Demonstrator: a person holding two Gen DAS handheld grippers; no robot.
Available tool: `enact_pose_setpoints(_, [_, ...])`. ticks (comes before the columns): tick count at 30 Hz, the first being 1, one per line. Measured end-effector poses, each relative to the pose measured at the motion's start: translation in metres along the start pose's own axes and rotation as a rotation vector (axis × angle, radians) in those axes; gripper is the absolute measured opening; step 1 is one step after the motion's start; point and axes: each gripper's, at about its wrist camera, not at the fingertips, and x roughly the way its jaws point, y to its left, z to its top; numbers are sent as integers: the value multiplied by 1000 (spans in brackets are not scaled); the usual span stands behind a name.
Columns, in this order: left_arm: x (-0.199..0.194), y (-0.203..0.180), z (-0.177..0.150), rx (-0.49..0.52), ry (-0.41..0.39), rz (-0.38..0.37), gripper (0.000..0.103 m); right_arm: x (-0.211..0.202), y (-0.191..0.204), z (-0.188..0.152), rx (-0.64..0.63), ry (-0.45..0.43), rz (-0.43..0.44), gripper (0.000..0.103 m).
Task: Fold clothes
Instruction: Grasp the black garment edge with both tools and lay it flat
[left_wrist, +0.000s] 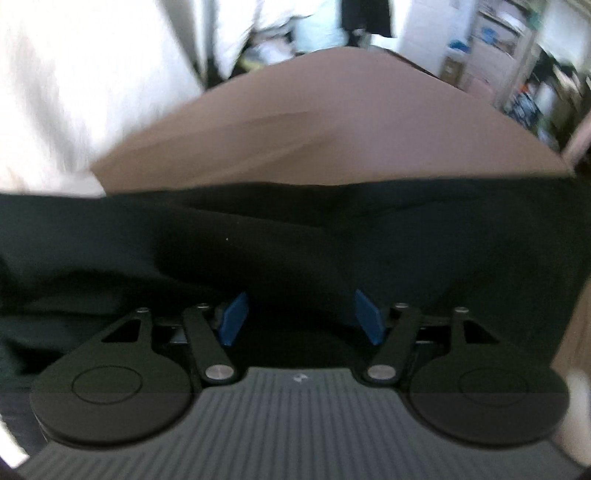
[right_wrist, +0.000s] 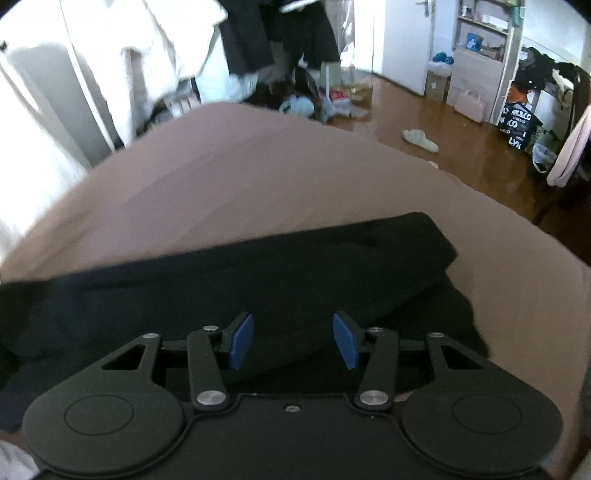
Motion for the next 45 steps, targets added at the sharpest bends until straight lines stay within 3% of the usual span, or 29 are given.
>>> enact_pose_setpoints(3, [14,9,5,-86,-18,-24,64,11,8,9,-25,91,-11,65])
enact_pose_setpoints(4, [18,10,5,-82,-23,-6,48,17,13,8,-39,117,-21,69])
enact_pose_setpoints(5, [22,8,4,-62,-25,26,5,22,18,8,-53,143,-31,69])
enact_pose_setpoints(10, [31,-13,1,92,-66,194,0,74,1,6,-43,196,-36,71])
enact_pose_setpoints(16, [0,-6,30,85,-239,320,0,143,-50,8,191,98,-7,69])
enact_pose_setpoints(17, [-2,-2,34,75,-250,333,0,149,-60,5,234,63,10,66])
enact_pose_setpoints(18, [-1,2,36,58,-236,329,0,155,-68,1,267,35,25,54])
enact_pose_setpoints(19, [2,6,37,40,-212,299,0,159,-75,-4,287,6,32,33])
enact_pose_setpoints(21, [6,6,36,26,-168,232,0,161,-79,-9,246,-35,13,14])
enact_pose_setpoints(22, [7,4,35,24,-146,197,6,159,-80,-10,217,-57,28,6])
enact_pose_setpoints(24, [8,3,32,7,-130,168,16,147,-79,-5,135,-103,28,4])
enact_pose_setpoints(26, [8,3,30,-16,-125,159,53,130,-80,8,120,-176,47,4])
enact_pose_setpoints(30, [10,5,25,-52,-114,148,60,106,-74,39,113,-275,69,4])
enact_pose_setpoints(35, [34,2,28,-64,-100,118,87,116,-64,41,102,-267,18,4])
enact_pose_setpoints(40, [49,2,21,-98,-119,121,85,117,-62,37,83,-276,-13,4])
enact_pose_setpoints(42, [54,2,19,-105,-125,117,68,111,-60,39,85,-287,-11,4])
enact_pose_setpoints(44, [61,-1,20,-89,-104,128,1,105,-58,42,76,-297,-14,4])
enact_pose_setpoints(45, [62,-4,19,-76,-104,140,2,104,-58,43,79,-301,-17,4])
